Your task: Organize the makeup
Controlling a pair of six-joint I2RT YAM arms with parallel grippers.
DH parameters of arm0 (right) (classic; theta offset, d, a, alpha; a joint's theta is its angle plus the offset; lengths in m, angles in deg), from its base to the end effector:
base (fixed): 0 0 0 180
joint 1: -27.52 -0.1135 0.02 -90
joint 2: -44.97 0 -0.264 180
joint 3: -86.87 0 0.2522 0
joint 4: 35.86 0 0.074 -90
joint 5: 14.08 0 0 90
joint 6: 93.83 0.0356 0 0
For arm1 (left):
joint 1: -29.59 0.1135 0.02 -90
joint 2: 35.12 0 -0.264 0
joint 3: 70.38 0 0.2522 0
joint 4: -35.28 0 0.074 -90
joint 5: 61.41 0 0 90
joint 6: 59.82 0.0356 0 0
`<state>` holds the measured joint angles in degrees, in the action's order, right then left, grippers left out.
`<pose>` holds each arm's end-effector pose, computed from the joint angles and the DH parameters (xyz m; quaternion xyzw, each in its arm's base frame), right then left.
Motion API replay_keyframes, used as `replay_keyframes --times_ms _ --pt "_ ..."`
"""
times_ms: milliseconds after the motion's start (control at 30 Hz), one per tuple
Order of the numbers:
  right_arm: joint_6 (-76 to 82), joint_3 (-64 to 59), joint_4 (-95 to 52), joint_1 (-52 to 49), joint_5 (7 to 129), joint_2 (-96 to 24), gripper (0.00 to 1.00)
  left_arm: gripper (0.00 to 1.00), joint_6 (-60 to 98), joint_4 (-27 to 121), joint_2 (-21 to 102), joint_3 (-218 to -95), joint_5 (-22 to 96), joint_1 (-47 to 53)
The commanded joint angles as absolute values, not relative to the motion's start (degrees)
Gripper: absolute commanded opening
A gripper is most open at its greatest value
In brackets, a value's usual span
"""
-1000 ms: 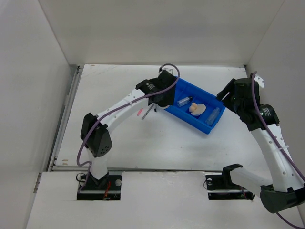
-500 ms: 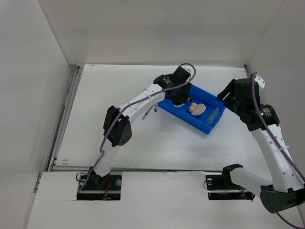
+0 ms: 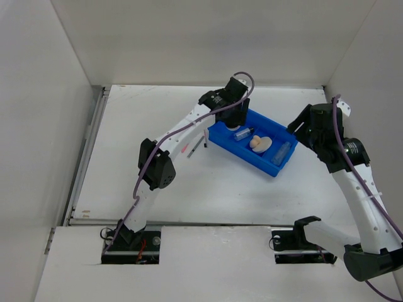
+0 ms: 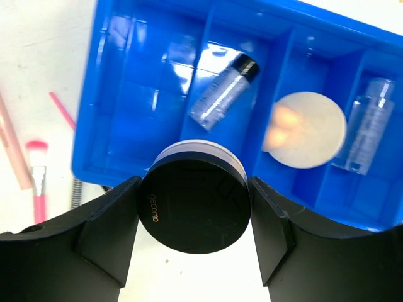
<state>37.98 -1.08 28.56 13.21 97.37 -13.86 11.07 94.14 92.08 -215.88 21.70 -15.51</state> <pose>0.1884 0.0346 0.4002 0.2905 0.8274 0.0665 0.4761 0.3575 -0.3527 0.3319 0.1794 0.8892 -0.1756 0.3826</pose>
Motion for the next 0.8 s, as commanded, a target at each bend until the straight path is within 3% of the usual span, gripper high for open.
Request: replay_keyframes --times_ms 0,767 --pt "37.57 -4.06 28.62 13.37 98.77 -12.69 0.71 0.07 11.9 95.36 91.71 -218.61 20.51 -14.7" --pt "35.9 -7.66 29.76 13.37 99.56 -18.32 0.71 0.0 18.58 98.17 90.56 -218.61 18.4 -13.57"
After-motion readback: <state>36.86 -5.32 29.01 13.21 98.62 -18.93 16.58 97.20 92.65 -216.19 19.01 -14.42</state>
